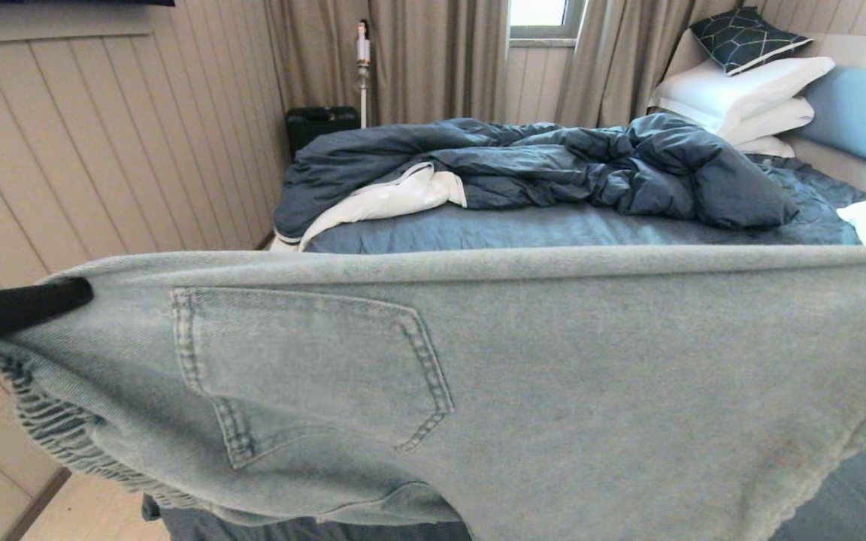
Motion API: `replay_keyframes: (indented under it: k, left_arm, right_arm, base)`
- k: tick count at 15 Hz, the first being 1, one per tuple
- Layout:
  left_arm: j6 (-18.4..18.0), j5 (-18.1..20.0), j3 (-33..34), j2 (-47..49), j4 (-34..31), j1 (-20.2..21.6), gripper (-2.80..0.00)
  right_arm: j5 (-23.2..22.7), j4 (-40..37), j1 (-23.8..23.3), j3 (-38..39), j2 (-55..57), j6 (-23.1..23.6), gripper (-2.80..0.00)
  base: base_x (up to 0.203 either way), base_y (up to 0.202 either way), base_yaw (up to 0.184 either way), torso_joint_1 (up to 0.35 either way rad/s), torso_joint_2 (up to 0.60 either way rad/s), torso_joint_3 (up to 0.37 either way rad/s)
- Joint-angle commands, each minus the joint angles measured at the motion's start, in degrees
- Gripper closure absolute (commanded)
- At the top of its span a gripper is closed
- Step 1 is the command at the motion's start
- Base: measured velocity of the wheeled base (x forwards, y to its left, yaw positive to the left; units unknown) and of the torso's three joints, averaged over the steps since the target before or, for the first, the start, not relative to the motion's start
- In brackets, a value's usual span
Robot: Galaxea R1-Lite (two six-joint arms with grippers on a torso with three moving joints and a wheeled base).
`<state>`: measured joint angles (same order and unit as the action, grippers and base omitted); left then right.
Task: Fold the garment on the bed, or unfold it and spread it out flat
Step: Unford the blue shorts
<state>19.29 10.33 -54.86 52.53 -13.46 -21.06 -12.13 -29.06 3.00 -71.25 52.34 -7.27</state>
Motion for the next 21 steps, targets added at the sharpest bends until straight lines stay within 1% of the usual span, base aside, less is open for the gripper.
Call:
replay_keyframes:
  k: [1, 2, 5, 7, 10, 13, 15, 17, 21]
  left_arm:
    - [0.14, -0.03, -0.66, -3.31, -1.58, -1.76, 0.0]
    - [0.14, -0.2, -0.94, -3.92, -2.12, -2.52, 0.0]
    - [0.14, -0.04, -3.41, -4.01, -5.26, -3.11, 0.0]
    - [0.17, 0.1, -5.0, -2.69, -5.28, -3.91, 0.0]
    - [0.44, -0.61, -9.32, 1.76, -5.35, -7.85, 0.0]
    - [0.57, -4.04, -15.47, 7.25, -5.28, -11.69, 0.0]
    - [0.58, -6.03, -18.29, 11.01, -5.05, -14.0, 0.0]
    - [0.69, -6.67, -21.73, 14.69, -4.81, -14.89, 0.0]
    - [1.01, -6.91, -29.58, 22.38, -4.74, -15.02, 0.0]
  right_arm:
    - [-0.14, -0.6, 0.24, 0.24, -3.74, -0.03, 0.0]
    - [-0.23, -0.73, 0.32, 0.34, -4.68, -0.1, 0.0]
    - [-0.44, -1.27, 0.34, -0.2, -5.67, -0.12, 0.0]
    - [-0.92, -1.27, 0.83, -1.32, -4.9, -0.44, 0.0]
    - [-1.22, -1.27, 3.83, -4.85, -1.6, -3.78, 0.0]
    - [-1.23, -1.04, 5.41, -8.38, 3.96, -5.25, 0.0]
    - [-1.23, -0.76, 5.69, -10.17, 7.11, -5.45, 0.0]
    - [-1.23, -0.66, 5.77, -12.5, 9.71, -5.48, 0.0]
    - [-0.87, -0.55, 5.8, -17.45, 16.12, -5.48, 0.0]
  base:
    - [0.0, 0.0, 0.0, 0.0, 0.0, 0.0]
    - [0.0, 0.0, 0.0, 0.0, 0.0, 0.0]
    - [0.0, 0.0, 0.0, 0.0, 0.0, 0.0]
    - [0.0, 0.0, 0.0, 0.0, 0.0, 0.0]
    - [0.0, 0.0, 0.0, 0.0, 0.0, 0.0]
    - [0.0, 0.0, 0.0, 0.0, 0.0, 0.0]
    - [0.0, 0.0, 0.0, 0.0, 0.0, 0.0]
    - [0.0, 0.0, 0.0, 0.0, 0.0, 0.0]
    - [0.0, 0.0, 0.0, 0.0, 0.0, 0.0]
